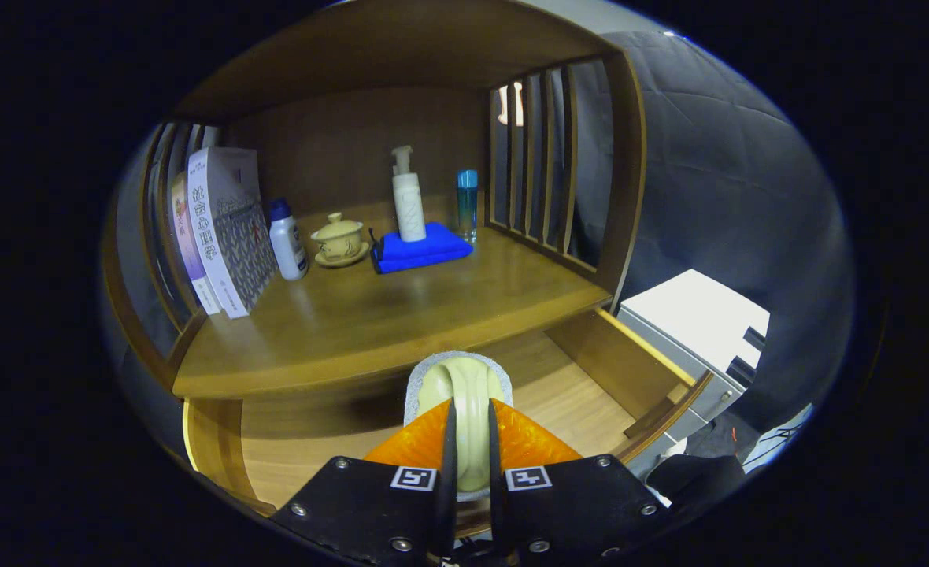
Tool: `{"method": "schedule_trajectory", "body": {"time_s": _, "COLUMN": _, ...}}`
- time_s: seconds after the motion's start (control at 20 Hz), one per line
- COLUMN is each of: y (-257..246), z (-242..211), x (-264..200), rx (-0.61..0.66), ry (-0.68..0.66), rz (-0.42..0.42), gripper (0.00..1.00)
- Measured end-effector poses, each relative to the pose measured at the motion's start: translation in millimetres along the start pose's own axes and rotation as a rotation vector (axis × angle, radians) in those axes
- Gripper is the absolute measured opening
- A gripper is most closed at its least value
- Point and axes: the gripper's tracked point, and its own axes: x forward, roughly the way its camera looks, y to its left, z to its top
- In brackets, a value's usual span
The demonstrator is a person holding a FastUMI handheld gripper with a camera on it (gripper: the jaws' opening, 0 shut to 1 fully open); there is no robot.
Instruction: Pull open the drawer, take out the items inside it, and place them on the countertop above the cabinet.
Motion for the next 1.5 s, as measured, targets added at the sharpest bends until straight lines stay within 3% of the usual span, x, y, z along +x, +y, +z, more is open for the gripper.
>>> {"method": "schedule_trajectory", "body": {"time_s": 0.25, "y": 11, "z": 28, "x": -11, "rx": -0.016, "ry": -0.068, "rz": 0.029, "gripper": 0.18}}
{"method": "schedule_trajectory", "body": {"time_s": 0.65, "y": 52, "z": 62, "x": -3, "rx": -0.141, "ry": -0.14, "rz": 0.091, "gripper": 0.18}}
{"method": "schedule_trajectory", "body": {"time_s": 1.15, "y": 99, "z": 71, "x": 38, "rx": -0.231, "ry": -0.119, "rz": 0.182, "gripper": 0.18}}
{"method": "schedule_trajectory", "body": {"time_s": 1.5, "y": 112, "z": 60, "x": 57, "rx": -0.267, "ry": -0.093, "rz": 0.233, "gripper": 0.26}}
